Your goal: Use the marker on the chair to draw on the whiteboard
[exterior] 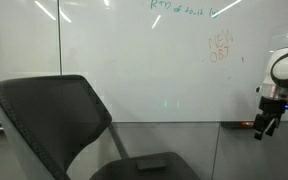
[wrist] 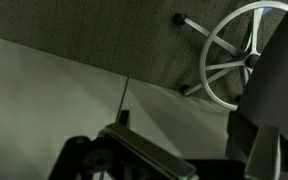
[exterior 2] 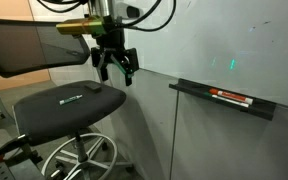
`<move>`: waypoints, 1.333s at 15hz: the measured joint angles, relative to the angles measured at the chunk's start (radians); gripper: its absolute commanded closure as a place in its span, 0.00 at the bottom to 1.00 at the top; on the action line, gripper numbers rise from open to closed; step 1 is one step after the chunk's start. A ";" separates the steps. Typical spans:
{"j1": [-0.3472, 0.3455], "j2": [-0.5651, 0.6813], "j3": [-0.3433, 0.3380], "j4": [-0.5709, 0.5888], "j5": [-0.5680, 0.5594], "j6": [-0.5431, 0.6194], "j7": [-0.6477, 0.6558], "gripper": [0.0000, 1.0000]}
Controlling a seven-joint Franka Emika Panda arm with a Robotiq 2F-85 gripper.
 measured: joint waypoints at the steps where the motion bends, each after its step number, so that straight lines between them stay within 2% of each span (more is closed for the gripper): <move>1: 0.007 -0.001 0.006 -0.006 0.002 0.000 0.000 0.00; 11: 0.013 -0.028 0.007 -0.018 0.011 -0.001 0.004 0.00; 20: 0.004 -0.169 0.016 -0.079 0.031 -0.008 0.095 0.00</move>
